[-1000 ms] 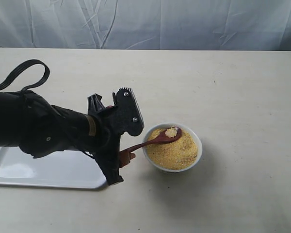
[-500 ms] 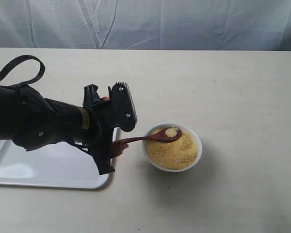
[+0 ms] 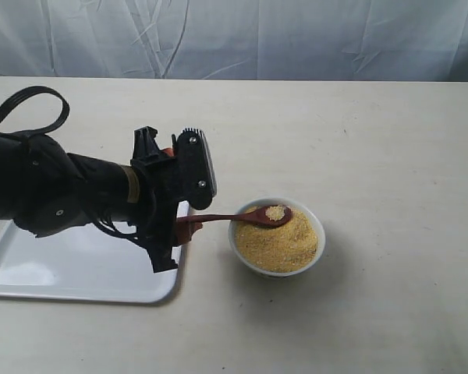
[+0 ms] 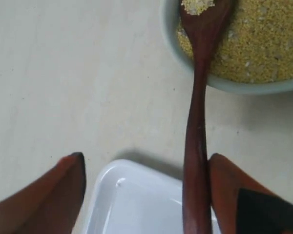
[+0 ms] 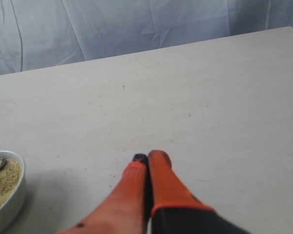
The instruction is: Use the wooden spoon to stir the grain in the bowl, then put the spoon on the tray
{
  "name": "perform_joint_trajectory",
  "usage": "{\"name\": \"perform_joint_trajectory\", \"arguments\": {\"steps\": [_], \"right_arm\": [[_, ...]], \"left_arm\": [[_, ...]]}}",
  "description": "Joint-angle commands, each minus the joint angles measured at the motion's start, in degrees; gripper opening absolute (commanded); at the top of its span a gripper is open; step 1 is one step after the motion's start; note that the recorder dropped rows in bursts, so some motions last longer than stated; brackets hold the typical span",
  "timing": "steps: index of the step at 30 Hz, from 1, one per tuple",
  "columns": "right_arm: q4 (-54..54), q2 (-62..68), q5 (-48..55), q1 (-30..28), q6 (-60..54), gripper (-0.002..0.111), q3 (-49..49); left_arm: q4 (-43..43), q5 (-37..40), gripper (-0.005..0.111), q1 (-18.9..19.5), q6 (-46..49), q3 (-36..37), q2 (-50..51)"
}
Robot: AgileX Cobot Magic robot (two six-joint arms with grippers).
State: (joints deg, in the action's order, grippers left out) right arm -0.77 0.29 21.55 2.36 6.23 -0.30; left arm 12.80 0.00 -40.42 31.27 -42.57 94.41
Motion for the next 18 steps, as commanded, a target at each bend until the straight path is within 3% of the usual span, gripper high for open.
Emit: {"name": "perform_joint_trajectory", "arguments": {"steps": [1,6,18], "right_arm": [[0.3,-0.3,-0.6,-0.3,-0.1,0.0,0.3],[0.3,-0.3,-0.6,-0.3,-0.1,0.0,0.3],[0.2,-0.3,-0.8,-0.3,-0.1,0.0,0.3]], "left_arm": [[-0.4,0.5,0.067,0.8,-0.2,-0.2,0.3],[-9.1,1.3,0.067,0.8,-0.8,-0.2,-2.2],[-26.7,12.3,0.067,0.8,-3.6,-0.2,-18.0]]}}
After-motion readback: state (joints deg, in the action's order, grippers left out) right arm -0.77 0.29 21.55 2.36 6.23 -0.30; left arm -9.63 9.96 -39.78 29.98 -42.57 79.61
